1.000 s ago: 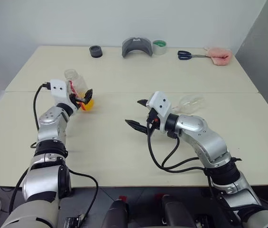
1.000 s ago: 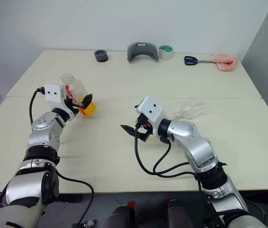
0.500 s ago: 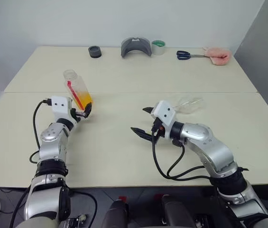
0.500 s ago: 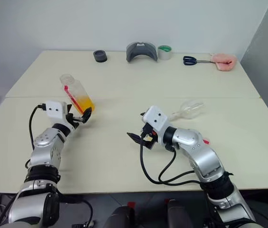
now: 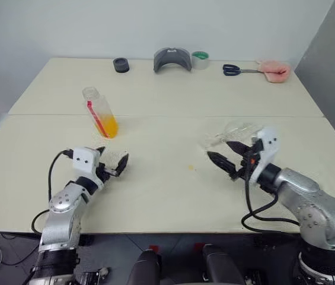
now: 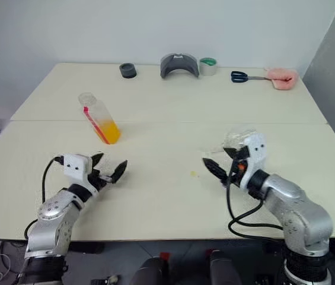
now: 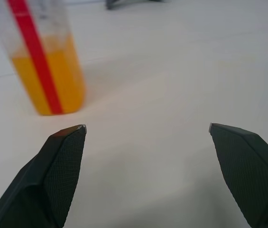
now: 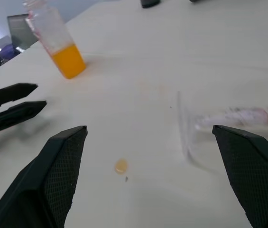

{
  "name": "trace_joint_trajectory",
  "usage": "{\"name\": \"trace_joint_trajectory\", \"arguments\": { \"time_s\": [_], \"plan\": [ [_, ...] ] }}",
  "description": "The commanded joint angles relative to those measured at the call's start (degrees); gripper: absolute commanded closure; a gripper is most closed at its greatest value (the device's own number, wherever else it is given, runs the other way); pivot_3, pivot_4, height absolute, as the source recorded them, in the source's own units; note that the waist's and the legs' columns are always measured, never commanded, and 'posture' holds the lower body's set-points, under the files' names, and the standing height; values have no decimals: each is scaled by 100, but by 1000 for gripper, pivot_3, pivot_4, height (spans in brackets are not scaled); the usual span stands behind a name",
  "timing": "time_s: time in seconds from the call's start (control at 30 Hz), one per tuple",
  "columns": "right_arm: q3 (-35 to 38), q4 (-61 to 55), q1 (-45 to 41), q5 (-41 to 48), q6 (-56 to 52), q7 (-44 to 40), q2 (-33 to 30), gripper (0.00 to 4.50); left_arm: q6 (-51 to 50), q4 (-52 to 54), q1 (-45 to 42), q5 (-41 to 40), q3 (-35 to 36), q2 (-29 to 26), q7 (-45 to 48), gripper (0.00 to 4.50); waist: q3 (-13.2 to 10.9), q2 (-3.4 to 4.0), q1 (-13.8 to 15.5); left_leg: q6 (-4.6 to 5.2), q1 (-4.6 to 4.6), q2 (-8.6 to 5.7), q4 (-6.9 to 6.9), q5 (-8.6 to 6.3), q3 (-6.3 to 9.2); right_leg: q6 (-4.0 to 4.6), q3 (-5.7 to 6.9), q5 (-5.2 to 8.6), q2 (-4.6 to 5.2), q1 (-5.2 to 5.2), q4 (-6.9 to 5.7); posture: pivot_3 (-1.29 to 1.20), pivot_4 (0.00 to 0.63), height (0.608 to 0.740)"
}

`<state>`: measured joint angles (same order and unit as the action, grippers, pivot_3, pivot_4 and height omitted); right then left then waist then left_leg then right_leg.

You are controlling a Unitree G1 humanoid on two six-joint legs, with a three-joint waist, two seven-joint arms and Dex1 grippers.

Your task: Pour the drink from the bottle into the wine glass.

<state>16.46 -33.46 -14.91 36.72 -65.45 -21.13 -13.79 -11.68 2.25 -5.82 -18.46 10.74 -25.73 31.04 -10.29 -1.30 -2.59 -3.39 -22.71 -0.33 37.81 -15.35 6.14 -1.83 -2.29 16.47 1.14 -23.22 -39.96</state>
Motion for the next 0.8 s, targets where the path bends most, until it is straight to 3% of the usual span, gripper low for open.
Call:
{"name": "trace_joint_trajectory", "arguments": {
  "time_s": [0.03, 0.2, 0.33, 0.8],
  "plan": [
    [678, 242, -355, 656, -610, 719, 623, 0, -285, 600, -184, -419, -173, -275, 667, 28, -1, 6, -16, 0, 3, 2, -4, 0, -1, 1, -2, 0, -3, 0, -3, 0, 150, 740],
    [1194, 1137, -1003, 908, -623, 1712, 1653, 0, -662, 844, -604, -749, -544, -793, 1726, 28, -1, 13, -56, 0, 7, 1, -7, 0, -7, 1, -4, 1, -7, 0, -3, 0, 150, 740],
    [1559, 1788, -1415, 1026, -389, 2214, 1958, 0, -829, 890, -881, -876, -729, -1061, 2252, 28, -1, 15, -63, 0, 6, -2, -9, 0, -7, 1, -5, 1, -5, -2, -2, 0, 150, 740],
    [1725, 2605, -1685, 1486, 185, 2843, 1966, 0, -552, 590, -1040, -729, -882, -1014, 2611, 28, -3, 21, -71, 1, 6, -1, -11, 0, -8, 1, -6, 1, -5, -3, -1, 0, 150, 740]
  ]
}}
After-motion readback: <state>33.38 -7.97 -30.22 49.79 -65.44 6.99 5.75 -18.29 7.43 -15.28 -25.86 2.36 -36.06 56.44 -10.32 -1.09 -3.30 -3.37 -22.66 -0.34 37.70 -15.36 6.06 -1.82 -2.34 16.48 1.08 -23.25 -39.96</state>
